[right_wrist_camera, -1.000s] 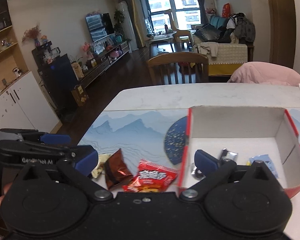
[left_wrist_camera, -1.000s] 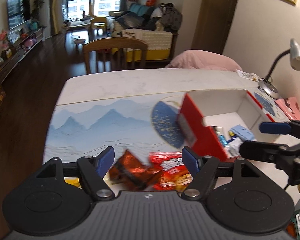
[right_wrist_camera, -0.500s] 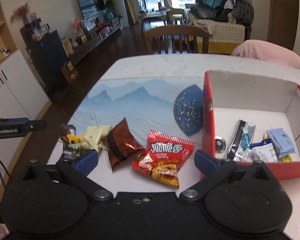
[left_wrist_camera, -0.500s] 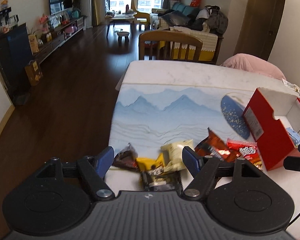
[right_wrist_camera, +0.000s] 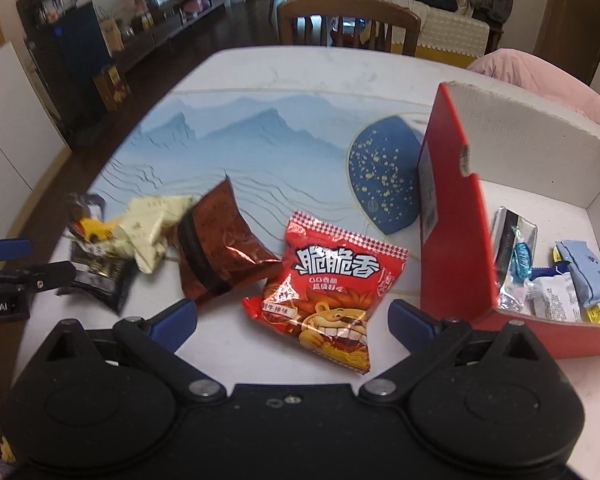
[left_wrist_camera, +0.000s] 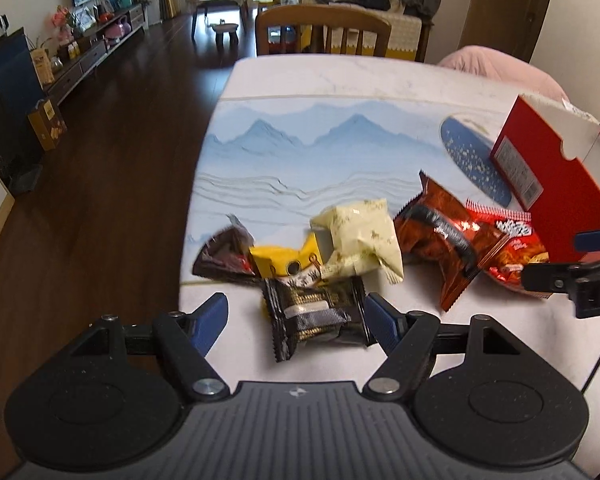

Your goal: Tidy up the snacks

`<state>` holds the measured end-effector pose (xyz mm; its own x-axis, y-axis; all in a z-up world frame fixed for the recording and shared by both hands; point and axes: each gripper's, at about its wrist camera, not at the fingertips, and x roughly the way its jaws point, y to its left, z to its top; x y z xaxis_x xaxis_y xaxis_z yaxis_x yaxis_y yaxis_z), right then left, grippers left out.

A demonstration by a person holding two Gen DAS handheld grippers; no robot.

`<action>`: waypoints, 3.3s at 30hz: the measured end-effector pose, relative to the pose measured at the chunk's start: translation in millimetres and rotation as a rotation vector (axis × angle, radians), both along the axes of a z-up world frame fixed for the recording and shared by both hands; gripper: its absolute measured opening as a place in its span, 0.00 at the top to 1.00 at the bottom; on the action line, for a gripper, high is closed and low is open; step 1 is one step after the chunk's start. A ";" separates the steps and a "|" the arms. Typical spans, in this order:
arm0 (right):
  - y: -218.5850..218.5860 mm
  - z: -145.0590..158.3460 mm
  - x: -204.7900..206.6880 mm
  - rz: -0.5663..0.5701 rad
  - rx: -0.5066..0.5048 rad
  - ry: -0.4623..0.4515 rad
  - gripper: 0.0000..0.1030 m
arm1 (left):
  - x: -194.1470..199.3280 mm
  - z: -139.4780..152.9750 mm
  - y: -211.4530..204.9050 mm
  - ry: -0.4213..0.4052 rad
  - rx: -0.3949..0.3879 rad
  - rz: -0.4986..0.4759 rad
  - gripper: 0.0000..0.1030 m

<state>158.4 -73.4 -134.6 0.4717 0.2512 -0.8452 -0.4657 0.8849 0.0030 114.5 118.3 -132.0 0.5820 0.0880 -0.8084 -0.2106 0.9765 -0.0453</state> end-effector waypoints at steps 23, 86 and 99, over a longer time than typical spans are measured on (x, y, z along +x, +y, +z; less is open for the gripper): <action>9.9 -45.3 26.4 -0.223 -0.078 0.065 0.05 | 32.8 -40.2 -19.5 0.115 0.010 -0.028 0.27; -6.4 -47.4 72.7 -0.608 0.024 0.217 0.21 | 4.8 -35.5 11.7 0.060 -0.187 -0.012 0.60; -39.6 -35.6 23.4 -0.392 0.040 0.229 0.33 | -4.1 -30.7 12.4 0.053 -0.194 0.003 0.63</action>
